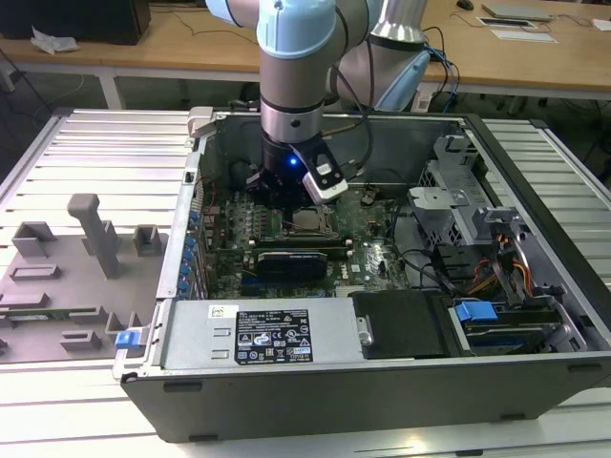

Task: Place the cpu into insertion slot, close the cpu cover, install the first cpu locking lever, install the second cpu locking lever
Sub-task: 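Close the cpu cover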

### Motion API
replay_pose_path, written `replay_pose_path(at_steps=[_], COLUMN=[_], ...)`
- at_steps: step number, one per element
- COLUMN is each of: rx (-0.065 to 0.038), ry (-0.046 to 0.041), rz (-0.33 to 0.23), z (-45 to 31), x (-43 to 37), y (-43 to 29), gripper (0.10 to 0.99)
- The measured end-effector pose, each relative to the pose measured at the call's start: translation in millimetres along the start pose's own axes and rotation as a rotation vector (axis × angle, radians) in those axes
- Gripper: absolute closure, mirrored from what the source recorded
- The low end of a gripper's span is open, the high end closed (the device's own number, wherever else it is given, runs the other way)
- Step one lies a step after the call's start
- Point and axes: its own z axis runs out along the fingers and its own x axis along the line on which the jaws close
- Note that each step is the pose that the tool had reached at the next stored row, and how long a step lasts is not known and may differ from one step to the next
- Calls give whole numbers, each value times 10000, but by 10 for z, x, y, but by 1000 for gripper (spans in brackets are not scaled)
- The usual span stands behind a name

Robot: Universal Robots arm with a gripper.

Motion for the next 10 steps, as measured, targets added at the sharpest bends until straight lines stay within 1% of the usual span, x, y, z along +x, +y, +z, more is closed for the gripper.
replay_pose_path(at_steps=[5,10], rx=[1,7], ry=[1,-1], rz=[0,-1], z=[0,-6], x=[-61,-70], y=[-3,-2], gripper=[980,980])
